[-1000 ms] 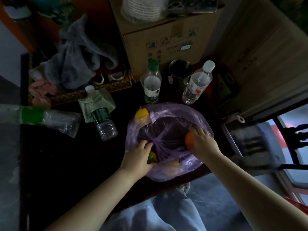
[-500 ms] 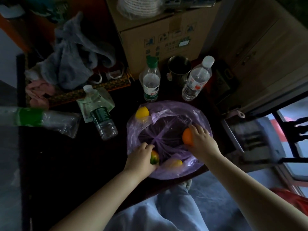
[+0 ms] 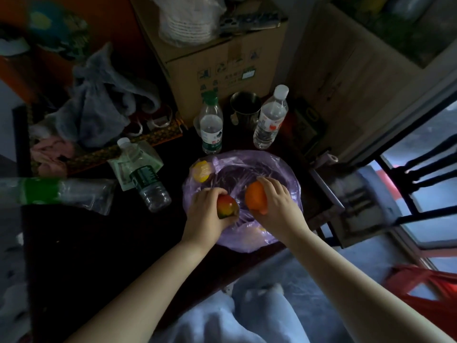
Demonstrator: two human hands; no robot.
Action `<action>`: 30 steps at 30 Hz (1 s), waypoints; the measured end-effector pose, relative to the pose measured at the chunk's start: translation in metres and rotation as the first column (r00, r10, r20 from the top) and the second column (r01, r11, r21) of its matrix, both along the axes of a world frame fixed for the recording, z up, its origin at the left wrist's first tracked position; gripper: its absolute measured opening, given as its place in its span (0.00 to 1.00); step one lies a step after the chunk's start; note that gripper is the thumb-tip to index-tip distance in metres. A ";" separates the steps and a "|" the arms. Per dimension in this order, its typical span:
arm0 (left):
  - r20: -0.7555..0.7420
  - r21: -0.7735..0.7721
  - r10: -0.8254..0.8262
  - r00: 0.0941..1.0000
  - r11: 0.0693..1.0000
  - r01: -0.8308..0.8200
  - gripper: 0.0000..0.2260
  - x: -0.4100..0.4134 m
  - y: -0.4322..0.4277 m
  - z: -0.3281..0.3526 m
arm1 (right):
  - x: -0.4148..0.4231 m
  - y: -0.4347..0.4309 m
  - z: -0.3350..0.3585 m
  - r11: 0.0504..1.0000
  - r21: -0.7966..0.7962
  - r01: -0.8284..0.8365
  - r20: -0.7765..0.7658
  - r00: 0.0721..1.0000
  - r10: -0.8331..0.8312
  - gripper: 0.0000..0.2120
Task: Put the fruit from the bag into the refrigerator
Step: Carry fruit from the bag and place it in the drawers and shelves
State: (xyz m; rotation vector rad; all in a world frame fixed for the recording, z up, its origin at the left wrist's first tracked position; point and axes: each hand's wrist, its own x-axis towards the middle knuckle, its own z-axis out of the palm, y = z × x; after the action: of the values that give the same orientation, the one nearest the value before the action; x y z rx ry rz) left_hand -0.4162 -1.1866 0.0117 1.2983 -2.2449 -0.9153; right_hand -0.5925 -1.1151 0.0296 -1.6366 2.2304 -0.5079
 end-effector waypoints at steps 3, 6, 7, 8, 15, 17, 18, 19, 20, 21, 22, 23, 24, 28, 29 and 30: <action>-0.038 -0.054 0.009 0.999 0.998 -0.011 0.28 0.000 0.002 0.018 | 0.006 0.011 0.014 0.996 -0.083 0.039 0.015 0.999 -0.037 0.39; -0.123 -0.124 0.034 0.992 0.991 -0.050 0.29 -0.002 0.006 0.039 | 0.007 0.022 0.033 0.983 -0.171 0.069 0.012 0.998 -0.068 0.38; -0.154 -0.136 0.035 0.987 0.989 -0.056 0.29 -0.003 0.010 0.047 | 0.007 0.026 0.040 0.975 -0.207 0.076 0.019 0.997 -0.074 0.38; -0.184 -0.136 0.034 0.982 0.989 -0.060 0.29 -0.005 0.014 0.054 | 0.008 0.032 0.048 0.966 -0.245 0.087 0.031 0.996 -0.082 0.38; -0.295 -0.149 -0.045 0.954 0.989 0.000 0.27 -0.014 0.070 0.110 | 0.009 0.094 0.090 0.888 -0.423 0.181 0.092 0.983 -0.156 0.37; -0.301 -0.148 -0.076 0.951 0.989 0.032 0.26 -0.015 0.088 0.123 | 0.010 0.117 0.097 0.866 -0.449 0.222 0.112 0.975 -0.192 0.37; -0.299 -0.140 -0.088 0.950 0.989 0.047 0.26 -0.016 0.097 0.129 | 0.011 0.128 0.101 0.856 -0.457 0.243 0.130 0.970 -0.206 0.37; -0.298 -0.137 -0.102 0.949 0.989 0.064 0.26 -0.017 0.106 0.135 | 0.012 0.139 0.105 0.845 -0.465 0.262 0.151 0.965 -0.216 0.37; -0.301 -0.136 -0.120 0.946 0.987 0.082 0.26 -0.017 0.114 0.141 | 0.014 0.149 0.109 0.834 -0.476 0.279 0.168 0.960 -0.225 0.38; -0.305 -0.143 -0.143 0.942 0.984 0.103 0.26 -0.018 0.123 0.146 | 0.016 0.159 0.112 0.822 -0.487 0.297 0.178 0.955 -0.239 0.38; -0.307 -0.158 -0.171 0.936 0.979 0.127 0.27 -0.018 0.130 0.150 | 0.017 0.169 0.115 0.808 -0.496 0.318 0.181 0.948 -0.262 0.38; -0.305 -0.174 -0.202 0.931 0.973 0.154 0.27 -0.019 0.136 0.154 | 0.019 0.179 0.118 0.794 -0.501 0.345 0.184 0.939 -0.291 0.38; -0.307 -0.177 -0.232 0.923 0.967 0.184 0.28 -0.019 0.142 0.157 | 0.021 0.189 0.121 0.782 -0.499 0.374 0.189 0.927 -0.323 0.38; -0.337 -0.111 -0.328 0.883 0.945 0.308 0.27 -0.022 0.163 0.165 | 0.031 0.231 0.135 0.739 -0.516 0.433 0.172 0.897 -0.406 0.38; -0.347 -0.109 -0.353 0.869 0.935 0.337 0.26 -0.023 0.170 0.167 | 0.035 0.241 0.138 0.725 -0.525 0.446 0.161 0.888 -0.430 0.38; -0.359 -0.107 -0.378 0.854 0.925 0.364 0.26 -0.023 0.177 0.168 | 0.040 0.250 0.139 0.706 -0.534 0.465 0.155 0.875 -0.459 0.38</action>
State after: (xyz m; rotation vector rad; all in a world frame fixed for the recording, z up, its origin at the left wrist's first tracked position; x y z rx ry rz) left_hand -0.4390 -1.0093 0.1802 0.6047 -2.2169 -1.1388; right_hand -0.5528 -0.8654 0.1688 -1.2425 2.6508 -1.4197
